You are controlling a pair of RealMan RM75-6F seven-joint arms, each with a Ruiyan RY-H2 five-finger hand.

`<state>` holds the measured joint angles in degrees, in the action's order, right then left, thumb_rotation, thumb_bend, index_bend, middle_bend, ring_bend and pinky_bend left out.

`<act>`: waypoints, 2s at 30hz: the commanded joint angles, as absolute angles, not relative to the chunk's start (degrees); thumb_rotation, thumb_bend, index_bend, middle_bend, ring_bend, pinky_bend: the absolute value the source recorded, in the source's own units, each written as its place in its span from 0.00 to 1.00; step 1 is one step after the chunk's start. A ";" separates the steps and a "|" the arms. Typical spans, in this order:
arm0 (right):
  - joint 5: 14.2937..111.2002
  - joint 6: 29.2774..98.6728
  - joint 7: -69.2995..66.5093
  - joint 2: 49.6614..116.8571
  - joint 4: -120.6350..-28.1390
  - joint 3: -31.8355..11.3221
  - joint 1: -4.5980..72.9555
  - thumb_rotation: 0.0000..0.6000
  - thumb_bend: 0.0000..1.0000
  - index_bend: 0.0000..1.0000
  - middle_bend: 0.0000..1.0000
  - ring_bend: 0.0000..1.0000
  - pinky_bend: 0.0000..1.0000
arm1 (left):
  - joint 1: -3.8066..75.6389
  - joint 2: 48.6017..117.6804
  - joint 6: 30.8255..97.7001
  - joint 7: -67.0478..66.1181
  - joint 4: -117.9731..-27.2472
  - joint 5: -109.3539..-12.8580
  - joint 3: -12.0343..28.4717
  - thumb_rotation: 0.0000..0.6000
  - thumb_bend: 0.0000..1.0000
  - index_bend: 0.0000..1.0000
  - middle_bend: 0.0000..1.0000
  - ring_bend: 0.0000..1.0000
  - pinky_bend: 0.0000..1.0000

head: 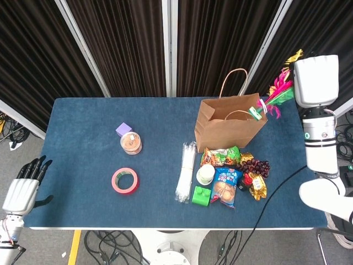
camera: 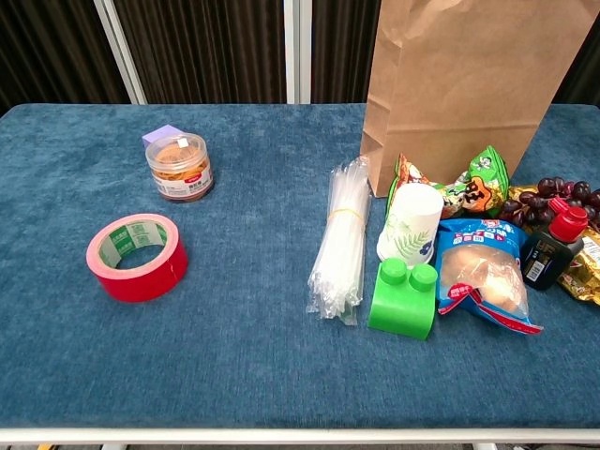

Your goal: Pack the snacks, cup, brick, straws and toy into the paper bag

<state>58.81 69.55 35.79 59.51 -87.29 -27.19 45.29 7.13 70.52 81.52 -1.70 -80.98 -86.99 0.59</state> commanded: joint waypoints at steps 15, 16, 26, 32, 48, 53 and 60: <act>59.04 61.97 41.60 75.51 -59.57 -19.99 54.35 1.00 0.40 0.95 0.76 0.66 0.78 | 7.96 72.49 79.48 3.85 -74.57 -85.24 1.28 1.00 0.18 0.11 0.11 0.01 0.14; 59.38 61.72 41.43 76.09 -58.74 -19.58 54.44 1.00 0.40 0.95 0.76 0.66 0.78 | 7.97 72.65 79.44 4.06 -74.26 -85.24 1.27 1.00 0.18 0.11 0.11 0.01 0.14; 61.89 58.99 40.59 78.91 -55.35 -17.02 55.15 1.00 0.16 0.78 0.65 0.50 0.49 | 7.83 73.68 80.25 6.28 -71.83 -85.60 1.28 1.00 0.18 0.11 0.11 0.01 0.14; 63.27 59.02 39.88 76.40 -58.91 -17.15 55.21 1.00 0.00 0.42 0.28 0.04 0.01 | 7.88 74.11 80.58 7.45 -70.91 -85.85 1.32 1.00 0.18 0.11 0.11 0.01 0.14; 64.98 66.31 41.49 67.89 -74.79 -19.61 52.60 1.00 0.00 0.26 0.19 0.00 0.00 | 7.52 73.66 82.76 8.59 -71.60 -86.77 1.49 1.00 0.18 0.11 0.11 0.01 0.14; 66.04 70.73 39.84 61.25 -84.80 -21.22 49.31 1.00 0.00 0.26 0.22 0.04 0.01 | 7.34 73.23 83.28 7.84 -72.72 -87.15 1.29 1.00 0.18 0.11 0.11 0.01 0.14; 61.02 71.81 28.98 47.87 -105.92 -21.20 38.25 1.00 0.00 0.26 0.24 0.12 0.14 | 7.38 72.89 84.04 5.59 -75.32 -88.10 1.05 1.00 0.18 0.11 0.11 0.01 0.14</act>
